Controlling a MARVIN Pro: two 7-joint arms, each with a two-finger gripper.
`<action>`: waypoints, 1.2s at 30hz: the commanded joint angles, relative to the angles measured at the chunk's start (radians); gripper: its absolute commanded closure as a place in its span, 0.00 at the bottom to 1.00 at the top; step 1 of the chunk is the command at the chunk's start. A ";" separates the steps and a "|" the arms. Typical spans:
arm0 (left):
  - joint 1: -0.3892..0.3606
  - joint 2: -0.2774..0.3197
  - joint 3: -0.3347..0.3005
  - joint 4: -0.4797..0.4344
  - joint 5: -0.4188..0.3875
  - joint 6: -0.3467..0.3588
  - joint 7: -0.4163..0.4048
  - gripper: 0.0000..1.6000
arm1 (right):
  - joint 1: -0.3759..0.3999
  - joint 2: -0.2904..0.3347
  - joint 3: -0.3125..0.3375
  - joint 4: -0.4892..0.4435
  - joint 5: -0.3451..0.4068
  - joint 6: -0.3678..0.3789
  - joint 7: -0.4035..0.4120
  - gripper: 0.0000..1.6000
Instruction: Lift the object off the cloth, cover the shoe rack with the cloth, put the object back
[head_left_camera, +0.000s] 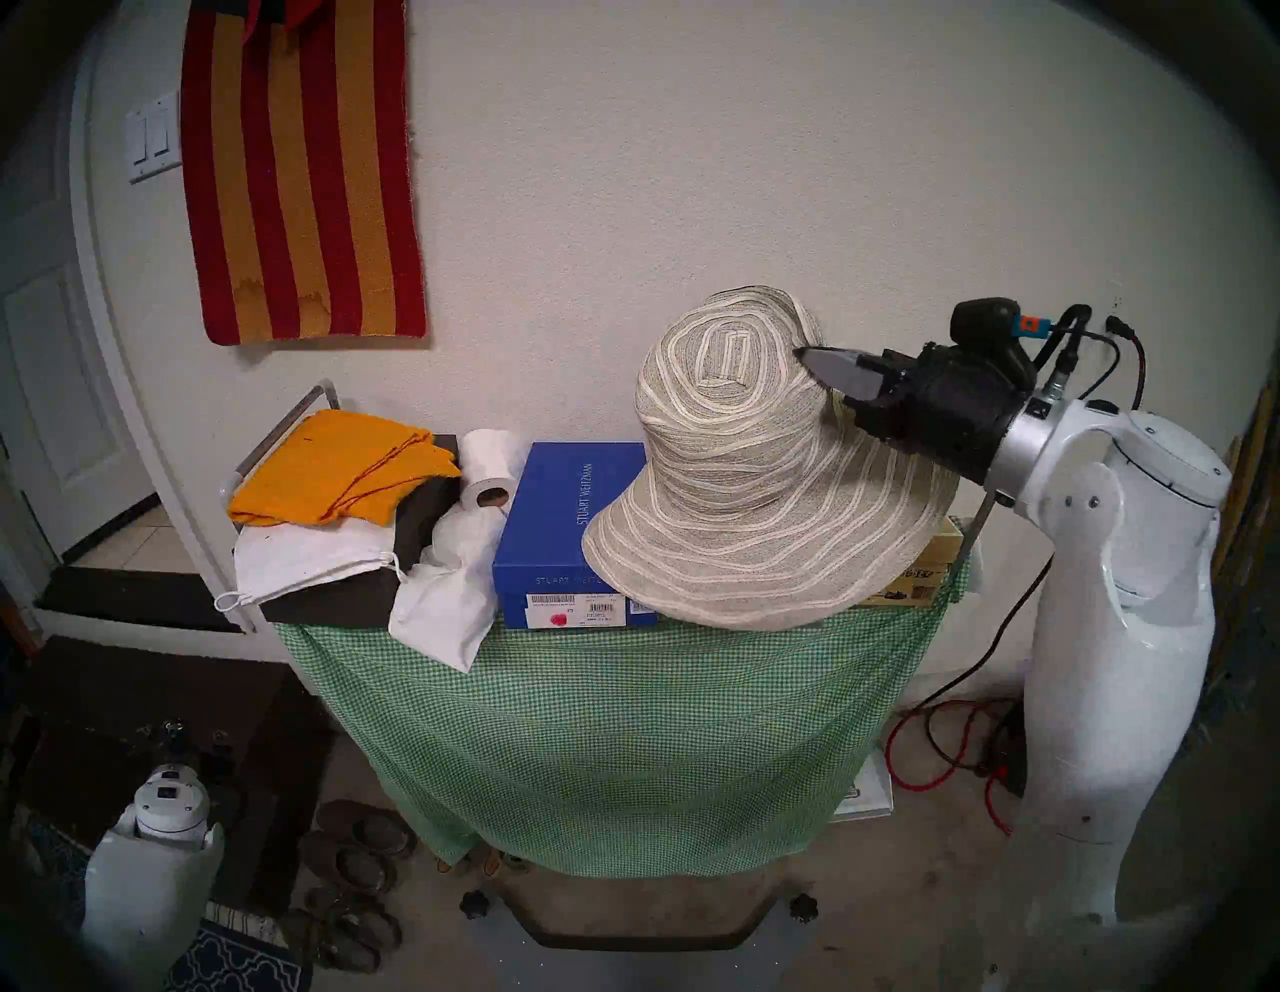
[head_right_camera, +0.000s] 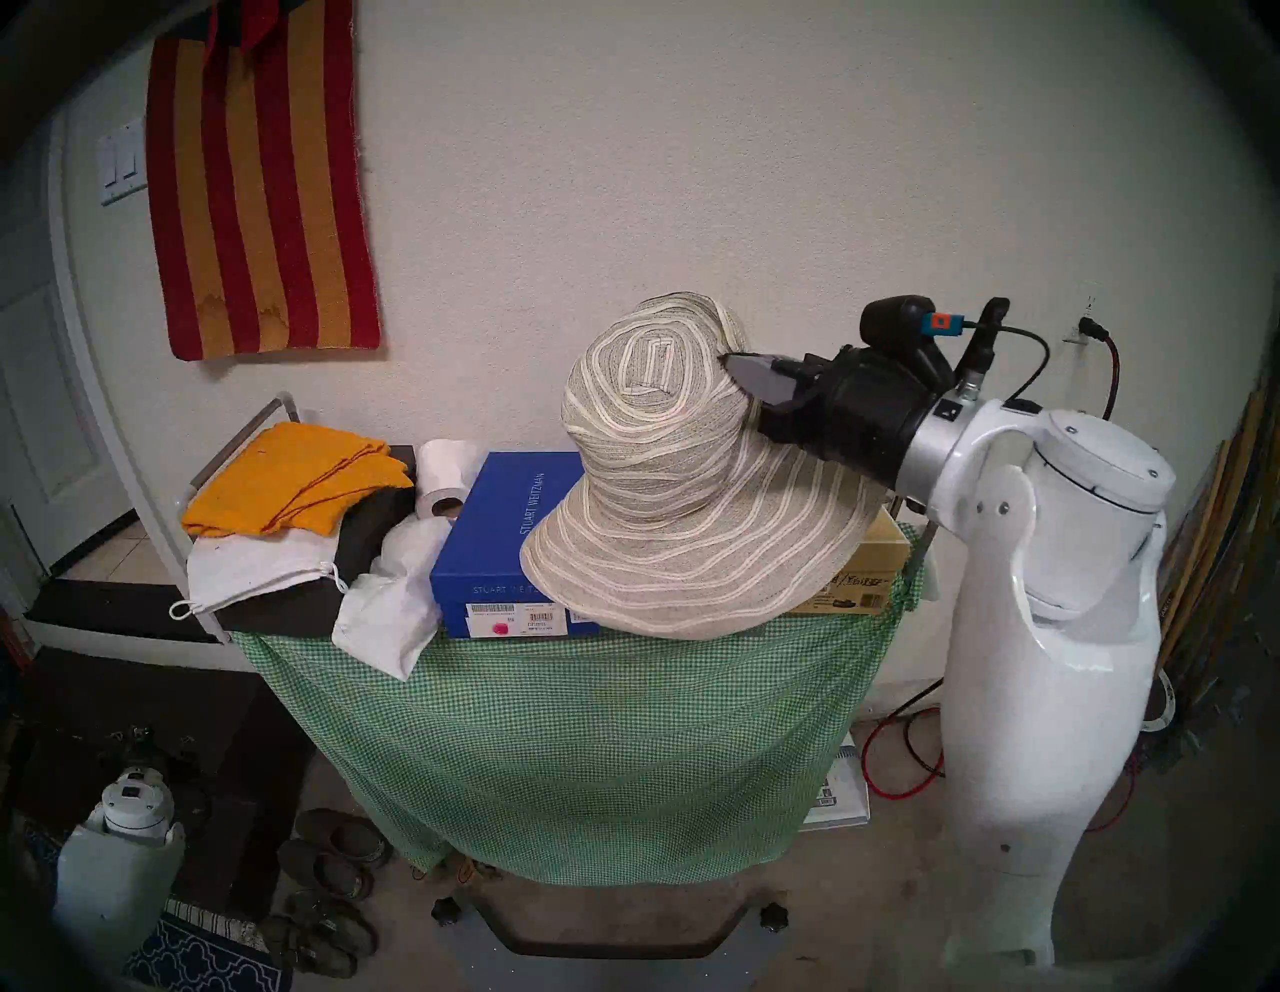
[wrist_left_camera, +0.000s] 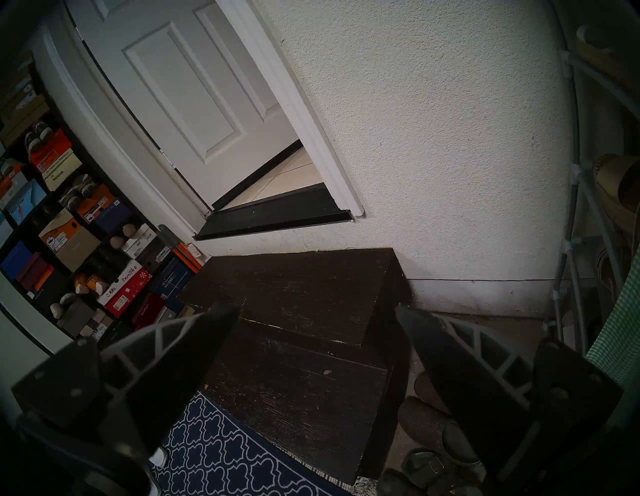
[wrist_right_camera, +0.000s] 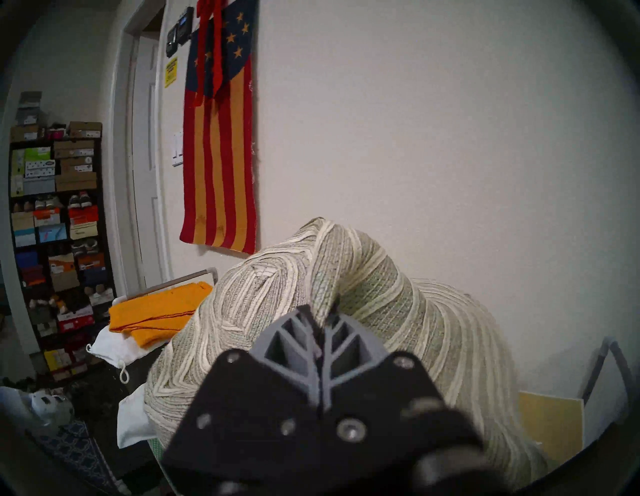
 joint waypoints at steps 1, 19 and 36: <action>0.001 0.001 0.002 -0.002 0.002 -0.002 -0.002 0.00 | 0.107 -0.070 -0.105 0.113 -0.013 -0.002 -0.079 1.00; 0.002 0.002 0.003 -0.003 0.002 -0.003 -0.002 0.00 | 0.244 -0.175 -0.101 0.403 -0.033 -0.002 -0.318 1.00; 0.002 0.002 0.004 -0.003 0.001 -0.002 0.001 0.00 | 0.295 -0.127 -0.057 0.351 0.003 -0.002 -0.362 0.00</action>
